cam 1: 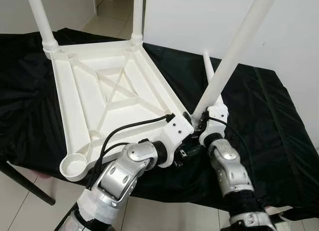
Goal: Building children table
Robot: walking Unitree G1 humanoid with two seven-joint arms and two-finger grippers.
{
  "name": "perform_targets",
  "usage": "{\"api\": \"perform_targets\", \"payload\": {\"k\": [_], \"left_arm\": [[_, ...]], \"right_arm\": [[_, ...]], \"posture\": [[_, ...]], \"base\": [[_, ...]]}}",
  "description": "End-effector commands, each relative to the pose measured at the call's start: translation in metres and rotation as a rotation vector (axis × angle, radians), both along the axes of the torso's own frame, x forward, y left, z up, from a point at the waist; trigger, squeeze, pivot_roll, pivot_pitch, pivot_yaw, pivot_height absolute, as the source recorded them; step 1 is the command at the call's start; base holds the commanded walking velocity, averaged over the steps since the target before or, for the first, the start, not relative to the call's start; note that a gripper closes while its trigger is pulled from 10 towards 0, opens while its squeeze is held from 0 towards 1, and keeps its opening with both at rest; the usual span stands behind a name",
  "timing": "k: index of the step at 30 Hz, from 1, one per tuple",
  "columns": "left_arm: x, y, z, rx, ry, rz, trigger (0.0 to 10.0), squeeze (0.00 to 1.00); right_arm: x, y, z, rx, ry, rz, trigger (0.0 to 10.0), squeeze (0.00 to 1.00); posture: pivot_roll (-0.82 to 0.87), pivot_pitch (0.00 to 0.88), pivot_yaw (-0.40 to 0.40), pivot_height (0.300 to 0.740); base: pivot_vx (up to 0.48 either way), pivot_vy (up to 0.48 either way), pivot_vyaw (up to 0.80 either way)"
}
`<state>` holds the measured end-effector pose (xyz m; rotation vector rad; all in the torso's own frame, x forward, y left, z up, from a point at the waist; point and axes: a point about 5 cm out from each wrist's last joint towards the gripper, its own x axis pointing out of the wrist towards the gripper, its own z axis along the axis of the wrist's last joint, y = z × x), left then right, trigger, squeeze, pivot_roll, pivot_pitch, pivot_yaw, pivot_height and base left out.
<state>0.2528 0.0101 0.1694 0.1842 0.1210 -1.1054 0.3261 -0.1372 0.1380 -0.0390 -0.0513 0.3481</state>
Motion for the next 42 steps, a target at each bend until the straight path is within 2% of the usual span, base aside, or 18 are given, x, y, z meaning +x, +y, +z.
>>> {"api": "perform_targets", "payload": {"k": [1,3,7,12,13,14,15,26,34,35,40,42], "left_arm": [[0.0,-0.005,0.0,0.004,-0.007,-0.018,10.0,0.0],[0.0,-0.005,0.0,0.004,-0.007,-0.018,10.0,0.0],[0.0,-0.004,0.001,0.007,-0.01,-0.02,10.0,0.0],[0.0,-0.003,0.001,0.011,-0.011,-0.021,10.0,0.0],[0.0,-0.003,0.001,0.012,-0.012,-0.021,10.0,0.0],[0.0,-0.003,0.001,0.012,-0.012,-0.021,10.0,0.0],[0.001,-0.003,0.001,0.013,-0.014,-0.02,10.0,0.0],[0.001,-0.002,0.002,0.015,-0.012,-0.015,10.0,0.0],[-0.001,-0.002,0.001,0.013,-0.007,-0.017,10.0,0.0],[-0.001,-0.002,0.001,0.011,-0.005,-0.019,10.0,0.0],[-0.005,-0.003,-0.001,0.007,0.006,-0.028,10.0,0.0],[-0.005,-0.003,-0.001,0.007,0.006,-0.028,10.0,0.0]], "right_arm": [[0.001,-0.005,-0.004,-0.037,0.018,0.098,10.0,0.0],[0.001,-0.005,-0.004,-0.037,0.018,0.098,10.0,0.0],[0.006,-0.012,-0.005,-0.115,0.024,0.231,10.0,0.0],[0.015,-0.015,-0.007,-0.162,0.042,0.32,10.0,0.0],[0.016,-0.015,-0.009,-0.163,0.052,0.331,4.5,0.0],[0.016,-0.015,-0.01,-0.164,0.06,0.337,4.5,0.0],[0.019,-0.016,-0.013,-0.158,0.078,0.34,0.0,0.0],[0.019,-0.014,-0.022,-0.12,0.108,0.384,0.0,0.0],[0.018,-0.017,-0.024,-0.104,0.099,0.369,0.0,0.0],[0.019,-0.02,-0.024,-0.1,0.099,0.329,10.0,0.0],[0.02,-0.024,-0.024,-0.083,0.094,0.188,10.0,0.0],[0.02,-0.024,-0.024,-0.083,0.094,0.188,10.0,0.0]], "posture": [[0.14,0.004,-0.118,0.74],[0.14,0.004,-0.118,0.74],[0.15,0.001,-0.112,0.74],[0.15,0.0,-0.109,0.74],[0.15,0.0,-0.109,0.74],[0.15,0.0,-0.109,0.74],[0.15,0.0,-0.108,0.74],[0.16,0.004,-0.106,0.74],[0.15,0.013,-0.105,0.74],[0.15,0.021,-0.105,0.74],[0.14,0.046,-0.103,0.74],[0.14,0.046,-0.103,0.74]], "base": [[0.0,0.0,0.0],[0.0,0.0,0.0],[0.0,0.0,0.0],[0.0,0.0,0.0],[0.0,0.0,0.0],[0.0,0.0,0.0],[0.0,0.0,0.0],[0.0,0.0,0.0],[0.0,0.0,0.0],[0.0,0.0,0.0],[0.0,0.0,0.0],[0.0,0.0,0.0]]}}
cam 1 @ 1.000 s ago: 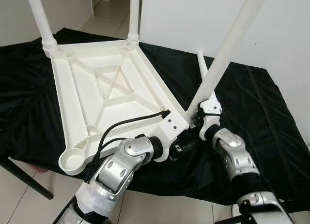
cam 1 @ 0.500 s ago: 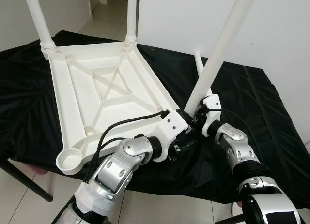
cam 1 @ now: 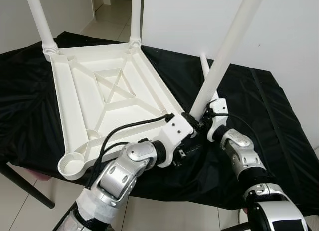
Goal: Building children table
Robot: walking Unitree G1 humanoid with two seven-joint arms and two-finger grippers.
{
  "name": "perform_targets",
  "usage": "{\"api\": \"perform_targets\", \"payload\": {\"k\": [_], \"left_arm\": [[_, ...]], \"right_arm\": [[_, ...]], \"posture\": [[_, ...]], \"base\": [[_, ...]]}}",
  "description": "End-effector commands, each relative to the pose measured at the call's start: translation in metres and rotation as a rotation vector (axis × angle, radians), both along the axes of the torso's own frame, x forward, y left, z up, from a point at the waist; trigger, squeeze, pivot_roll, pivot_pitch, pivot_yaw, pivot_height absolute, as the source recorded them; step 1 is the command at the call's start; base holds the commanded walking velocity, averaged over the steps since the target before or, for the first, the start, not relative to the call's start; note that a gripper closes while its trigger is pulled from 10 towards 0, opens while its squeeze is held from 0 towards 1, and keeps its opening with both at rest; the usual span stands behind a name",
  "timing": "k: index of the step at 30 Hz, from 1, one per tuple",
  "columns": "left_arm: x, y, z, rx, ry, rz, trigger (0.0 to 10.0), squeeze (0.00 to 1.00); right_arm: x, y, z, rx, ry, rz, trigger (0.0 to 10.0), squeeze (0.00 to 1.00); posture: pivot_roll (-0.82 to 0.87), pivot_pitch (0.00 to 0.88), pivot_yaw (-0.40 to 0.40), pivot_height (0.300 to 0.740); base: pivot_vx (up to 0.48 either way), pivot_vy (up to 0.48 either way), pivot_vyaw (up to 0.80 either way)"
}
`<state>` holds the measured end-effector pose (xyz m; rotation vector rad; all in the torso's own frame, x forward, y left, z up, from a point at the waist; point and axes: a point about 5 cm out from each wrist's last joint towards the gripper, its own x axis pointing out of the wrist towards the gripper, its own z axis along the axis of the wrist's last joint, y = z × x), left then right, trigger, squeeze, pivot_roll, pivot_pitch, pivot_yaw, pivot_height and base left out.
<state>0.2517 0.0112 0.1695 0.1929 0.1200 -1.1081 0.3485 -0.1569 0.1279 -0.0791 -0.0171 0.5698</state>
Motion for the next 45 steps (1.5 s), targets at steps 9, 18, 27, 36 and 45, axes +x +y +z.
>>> {"api": "perform_targets", "payload": {"k": [9,18,27,36,45], "left_arm": [[-0.009,-0.008,-0.002,-0.021,0.034,-0.029,10.0,0.0],[-0.004,-0.009,0.002,-0.048,0.027,-0.001,10.0,0.0],[0.003,-0.009,0.006,-0.073,0.015,0.03,10.0,0.0],[0.016,-0.003,0.009,-0.072,-0.031,0.125,10.0,0.0],[0.029,0.003,0.015,-0.099,-0.069,0.197,10.0,0.0]], "right_arm": [[-0.013,0.003,-0.014,0.066,0.053,-0.432,10.0,0.0],[-0.028,0.016,-0.021,0.082,0.073,-0.673,10.0,0.0],[-0.03,0.02,-0.012,0.129,0.049,-0.653,10.0,1.0],[-0.03,0.013,0.002,0.141,0.009,-0.687,10.0,1.0],[-0.04,0.009,0.013,0.184,-0.065,-0.591,10.0,0.0]], "posture": [[0.12,0.082,-0.1,0.74],[0.1,0.084,-0.1,0.74],[0.1,0.077,-0.094,0.74],[0.1,0.056,-0.089,0.74],[0.09,0.061,-0.088,0.74]], "base": [[0.0,0.0,0.0],[0.0,0.0,0.0],[0.0,0.0,0.0],[0.0,0.0,0.0],[0.0,0.0,0.0]]}}
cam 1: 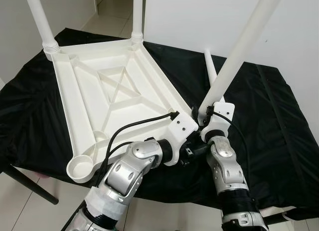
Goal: Building children table
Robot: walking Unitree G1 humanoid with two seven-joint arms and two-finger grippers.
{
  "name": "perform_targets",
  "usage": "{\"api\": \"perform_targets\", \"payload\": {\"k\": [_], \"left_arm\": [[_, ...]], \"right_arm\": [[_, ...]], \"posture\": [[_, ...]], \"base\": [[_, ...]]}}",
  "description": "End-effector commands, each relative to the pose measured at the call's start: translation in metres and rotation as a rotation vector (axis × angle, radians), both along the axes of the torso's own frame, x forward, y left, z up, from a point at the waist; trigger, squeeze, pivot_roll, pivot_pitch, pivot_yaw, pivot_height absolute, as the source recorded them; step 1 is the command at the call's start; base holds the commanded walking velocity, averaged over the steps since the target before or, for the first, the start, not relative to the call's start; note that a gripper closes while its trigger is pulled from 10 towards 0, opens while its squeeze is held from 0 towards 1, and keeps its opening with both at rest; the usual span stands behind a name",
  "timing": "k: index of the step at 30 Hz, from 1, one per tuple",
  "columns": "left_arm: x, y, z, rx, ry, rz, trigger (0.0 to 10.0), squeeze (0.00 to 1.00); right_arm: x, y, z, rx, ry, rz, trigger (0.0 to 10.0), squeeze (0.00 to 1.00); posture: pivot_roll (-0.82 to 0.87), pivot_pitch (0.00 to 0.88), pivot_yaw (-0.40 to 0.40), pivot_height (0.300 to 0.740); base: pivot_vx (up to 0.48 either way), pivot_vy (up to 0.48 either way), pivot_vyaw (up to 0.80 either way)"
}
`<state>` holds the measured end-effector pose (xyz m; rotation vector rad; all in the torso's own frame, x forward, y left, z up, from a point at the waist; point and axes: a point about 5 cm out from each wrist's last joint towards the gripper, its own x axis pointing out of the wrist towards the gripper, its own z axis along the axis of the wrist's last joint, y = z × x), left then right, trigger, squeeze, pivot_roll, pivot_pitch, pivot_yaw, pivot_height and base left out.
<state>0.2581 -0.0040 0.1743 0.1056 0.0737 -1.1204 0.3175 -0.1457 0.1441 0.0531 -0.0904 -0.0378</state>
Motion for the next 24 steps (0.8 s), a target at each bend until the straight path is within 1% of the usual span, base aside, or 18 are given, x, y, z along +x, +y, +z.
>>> {"api": "perform_targets", "payload": {"k": [1,3,6,7,8,10,11,12,13,15,17,20,22,24], "left_arm": [[0.026,0.02,0.011,-0.012,-0.071,0.231,10.0,0.0],[0.03,0.022,0.013,-0.02,-0.076,0.258,10.0,0.0],[0.031,0.023,0.013,-0.023,-0.076,0.264,10.0,0.0],[0.032,0.023,0.016,-0.036,-0.083,0.272,10.0,0.0],[0.033,0.023,0.021,-0.063,-0.108,0.285,10.0,0.0],[0.033,0.023,0.021,-0.063,-0.108,0.285,10.0,0.0],[0.032,0.024,0.021,-0.068,-0.111,0.279,10.0,0.0],[0.032,0.024,0.021,-0.068,-0.111,0.279,10.0,0.0],[0.031,0.026,0.019,-0.058,-0.119,0.276,10.0,0.0],[0.031,0.03,0.018,-0.05,-0.124,0.28,10.0,0.0],[0.033,0.033,0.019,-0.059,-0.123,0.29,10.0,0.0],[0.034,0.042,0.014,-0.049,-0.119,0.293,10.0,0.0],[0.035,0.044,0.012,-0.046,-0.117,0.293,10.0,0.0],[0.034,0.045,0.015,-0.054,-0.117,0.28,10.0,0.0]], "right_arm": [[-0.014,-0.002,0.0,0.046,-0.054,0.038,10.0,0.0],[-0.02,-0.001,0.005,0.076,-0.106,0.076,10.0,0.0],[-0.024,-0.001,0.006,0.083,-0.13,0.104,10.0,0.0],[-0.028,-0.001,0.006,0.1,-0.134,0.122,10.0,0.0],[-0.039,0.0,0.004,0.085,-0.151,0.172,10.0,0.0],[-0.039,0.0,0.004,0.085,-0.151,0.172,10.0,0.0],[-0.045,-0.001,-0.002,0.062,-0.143,0.194,10.0,0.0],[-0.045,-0.001,-0.002,0.062,-0.143,0.194,10.0,0.0],[-0.051,-0.002,-0.009,0.04,-0.124,0.231,10.0,0.0],[-0.058,-0.003,-0.018,0.023,-0.092,0.268,10.0,0.0],[-0.06,-0.004,-0.02,0.015,-0.079,0.276,10.0,0.0],[-0.062,-0.008,-0.024,-0.021,-0.069,0.286,10.0,0.0],[-0.062,-0.009,-0.025,-0.034,-0.067,0.292,10.0,0.0],[-0.06,-0.009,-0.023,-0.031,-0.07,0.295,10.0,0.0]], "posture": [[0.09,0.066,-0.081,0.74],[0.09,0.069,-0.078,0.74],[0.09,0.07,-0.076,0.74],[0.09,0.071,-0.065,0.74],[0.1,0.067,-0.051,0.74],[0.1,0.067,-0.051,0.74],[0.1,0.066,-0.046,0.74],[0.1,0.066,-0.046,0.74],[0.1,0.063,-0.041,0.74],[0.1,0.067,-0.041,0.74],[0.09,0.065,-0.041,0.74],[0.08,0.067,-0.033,0.74],[0.08,0.067,-0.033,0.74],[0.08,0.074,-0.035,0.74]], "base": [[0.0,0.0,0.0],[0.0,0.0,0.0],[0.0,0.0,0.0],[0.0,0.0,0.0],[0.0,0.0,0.0],[0.0,0.0,0.0],[0.0,0.0,0.0],[0.0,0.0,0.0],[0.0,0.0,0.0],[0.0,0.0,0.0],[0.0,0.0,0.0],[0.0,0.0,0.0],[0.0,0.0,0.0],[0.0,0.0,0.0]]}}
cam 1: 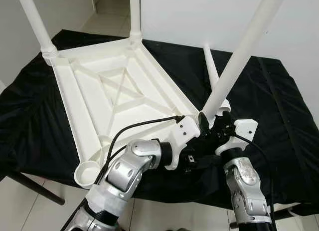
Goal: Building children table
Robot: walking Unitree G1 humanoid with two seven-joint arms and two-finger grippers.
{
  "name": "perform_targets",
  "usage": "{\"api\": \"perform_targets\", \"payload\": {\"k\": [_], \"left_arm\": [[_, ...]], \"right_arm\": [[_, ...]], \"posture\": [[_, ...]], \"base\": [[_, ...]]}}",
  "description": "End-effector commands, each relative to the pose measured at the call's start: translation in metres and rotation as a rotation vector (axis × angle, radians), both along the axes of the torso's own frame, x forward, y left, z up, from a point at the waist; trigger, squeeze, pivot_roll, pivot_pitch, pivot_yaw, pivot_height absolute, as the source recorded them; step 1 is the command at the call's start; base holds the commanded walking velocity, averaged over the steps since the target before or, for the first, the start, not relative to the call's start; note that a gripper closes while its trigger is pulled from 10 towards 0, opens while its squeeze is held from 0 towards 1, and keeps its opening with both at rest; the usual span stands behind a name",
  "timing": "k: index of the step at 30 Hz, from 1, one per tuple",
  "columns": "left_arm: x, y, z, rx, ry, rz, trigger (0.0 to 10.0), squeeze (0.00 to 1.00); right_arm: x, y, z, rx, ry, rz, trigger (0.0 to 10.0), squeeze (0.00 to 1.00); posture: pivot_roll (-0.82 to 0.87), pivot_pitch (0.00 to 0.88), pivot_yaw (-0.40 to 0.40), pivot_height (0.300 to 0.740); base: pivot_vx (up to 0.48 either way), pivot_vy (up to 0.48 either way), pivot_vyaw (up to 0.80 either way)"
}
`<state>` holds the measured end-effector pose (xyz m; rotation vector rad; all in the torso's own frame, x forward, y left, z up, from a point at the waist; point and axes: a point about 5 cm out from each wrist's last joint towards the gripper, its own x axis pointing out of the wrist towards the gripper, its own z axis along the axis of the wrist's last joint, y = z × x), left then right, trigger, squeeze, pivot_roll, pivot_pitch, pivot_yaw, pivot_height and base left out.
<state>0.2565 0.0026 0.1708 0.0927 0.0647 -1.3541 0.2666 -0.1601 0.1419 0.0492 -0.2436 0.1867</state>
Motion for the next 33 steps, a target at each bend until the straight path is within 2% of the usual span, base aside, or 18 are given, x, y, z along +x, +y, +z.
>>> {"api": "perform_targets", "payload": {"k": [1,5,7,10,13,18,21,27,31,32,33], "left_arm": [[0.036,0.038,0.019,-0.049,-0.121,0.514,10.0,0.0],[0.024,0.037,0.023,-0.066,-0.135,0.408,10.0,0.0],[0.024,0.037,0.023,-0.066,-0.135,0.408,10.0,0.0],[0.017,0.037,0.02,-0.057,-0.135,0.348,10.0,0.0],[-0.003,0.035,0.018,-0.065,-0.113,0.167,10.0,0.0],[-0.019,0.032,0.017,-0.056,-0.09,0.041,10.0,0.0],[-0.022,0.033,0.015,-0.039,-0.088,0.026,10.0,0.0],[-0.014,0.043,0.01,-0.002,-0.102,0.105,10.0,0.0],[0.02,0.06,0.005,0.045,-0.111,0.424,10.0,0.0],[0.02,0.06,0.005,0.045,-0.111,0.424,10.0,0.0],[0.025,0.063,0.006,0.041,-0.113,0.472,10.0,0.0]], "right_arm": [[-0.009,0.005,-0.021,-0.03,0.087,0.073,10.0,0.0],[0.0,-0.004,-0.012,0.004,0.066,0.035,10.0,0.0],[0.0,-0.004,-0.012,0.004,0.066,0.035,10.0,0.0],[0.004,-0.008,-0.007,0.039,0.051,-0.003,10.0,0.0],[0.014,-0.013,0.0,0.183,0.051,-0.062,10.0,0.0],[0.019,-0.008,0.004,0.232,0.047,-0.057,10.0,0.0],[0.018,-0.006,0.004,0.239,0.046,-0.048,10.0,0.0],[0.01,-0.005,0.002,0.198,0.048,-0.003,10.0,0.0],[-0.006,-0.01,-0.007,0.105,0.073,0.02,10.0,0.0],[-0.006,-0.01,-0.007,0.105,0.073,0.02,10.0,0.0],[-0.008,-0.012,-0.009,0.105,0.079,0.015,10.0,0.0]], "posture": [[0.08,0.074,-0.035,0.74],[0.09,0.075,-0.044,0.74],[0.09,0.075,-0.044,0.74],[0.09,0.072,-0.048,0.74],[0.09,0.069,-0.054,0.74],[0.1,0.065,-0.056,0.74],[0.1,0.065,-0.057,0.74],[0.1,0.066,-0.057,0.74],[0.09,0.073,-0.059,0.74],[0.09,0.073,-0.059,0.74],[0.09,0.076,-0.061,0.74]], "base": [[0.0,0.0,0.0],[0.0,0.0,0.0],[0.0,0.0,0.0],[0.0,0.0,0.0],[0.0,0.0,0.0],[0.0,0.0,0.0],[0.0,0.0,0.0],[0.0,0.0,0.0],[0.0,0.0,0.0],[0.0,0.0,0.0],[0.0,0.0,0.0]]}}
